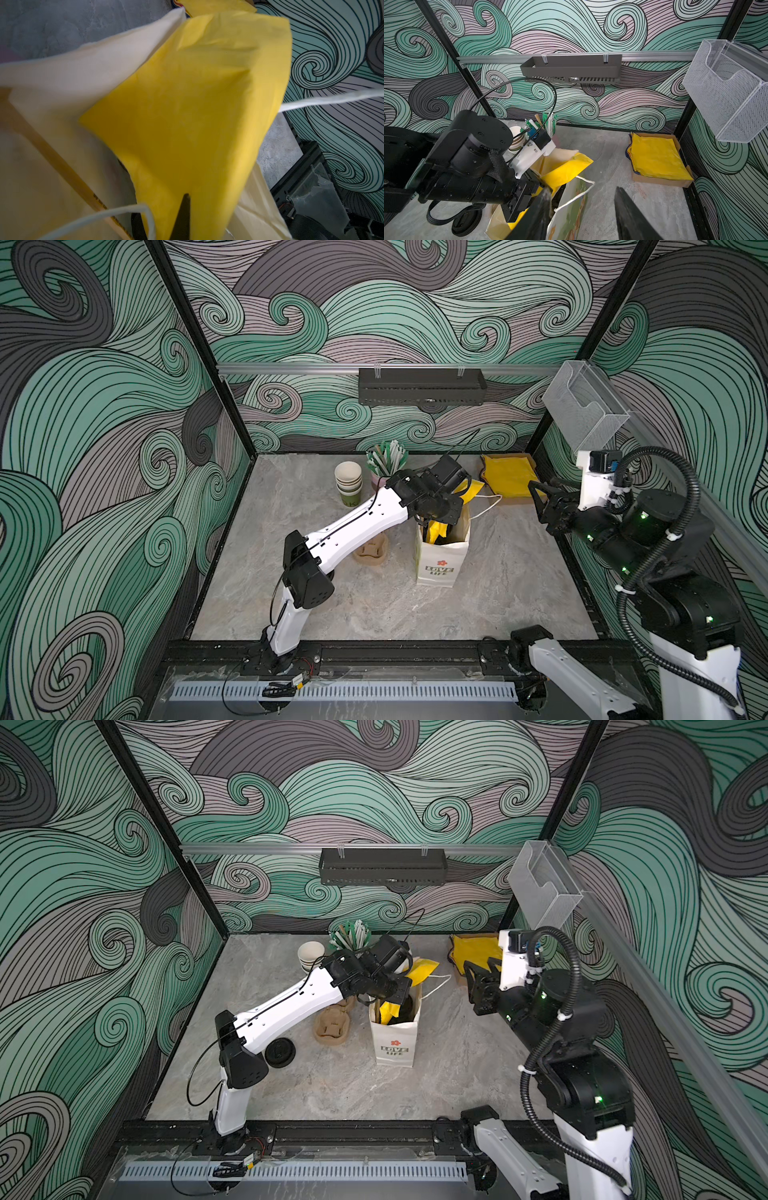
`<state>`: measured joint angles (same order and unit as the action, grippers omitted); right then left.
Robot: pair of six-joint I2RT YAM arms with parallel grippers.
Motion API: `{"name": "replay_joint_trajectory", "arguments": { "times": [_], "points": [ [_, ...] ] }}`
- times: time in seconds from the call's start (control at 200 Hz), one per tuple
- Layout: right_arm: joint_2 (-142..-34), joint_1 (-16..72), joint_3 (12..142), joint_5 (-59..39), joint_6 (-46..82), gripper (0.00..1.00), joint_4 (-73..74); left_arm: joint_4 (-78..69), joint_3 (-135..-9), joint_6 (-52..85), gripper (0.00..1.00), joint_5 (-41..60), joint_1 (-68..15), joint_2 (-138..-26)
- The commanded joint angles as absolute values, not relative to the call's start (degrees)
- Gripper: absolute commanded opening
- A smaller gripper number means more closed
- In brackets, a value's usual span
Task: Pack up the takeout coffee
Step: 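Lower the yellow napkin into the white bag with the left gripper while right withdraws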
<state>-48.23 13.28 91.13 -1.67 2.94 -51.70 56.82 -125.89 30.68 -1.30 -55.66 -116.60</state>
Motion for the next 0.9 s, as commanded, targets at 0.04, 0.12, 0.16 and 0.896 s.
{"name": "replay_joint_trajectory", "arguments": {
  "times": [0.04, 0.12, 0.16, 0.896],
  "points": [
    [-47.21, 13.44, 90.36, 0.19, 1.89, 0.51, -53.56, 56.59, -124.75, 36.36, 0.02, -0.16, -55.25, -117.08],
    [-46.85, 13.45, 90.35, 0.56, 1.93, 0.51, -53.89, 54.38, -122.34, 39.40, 0.02, 2.43, -54.46, -116.72],
    [-46.60, 13.38, 90.22, 0.78, 1.93, 0.51, -53.92, 54.04, -121.91, 40.51, 0.02, 3.09, -54.19, -116.80],
    [-46.53, 13.37, 90.70, 1.62, 5.25, 0.54, -58.50, 63.06, -135.49, 40.07, 0.55, 0.80, -54.25, -116.65]
  ]
}}
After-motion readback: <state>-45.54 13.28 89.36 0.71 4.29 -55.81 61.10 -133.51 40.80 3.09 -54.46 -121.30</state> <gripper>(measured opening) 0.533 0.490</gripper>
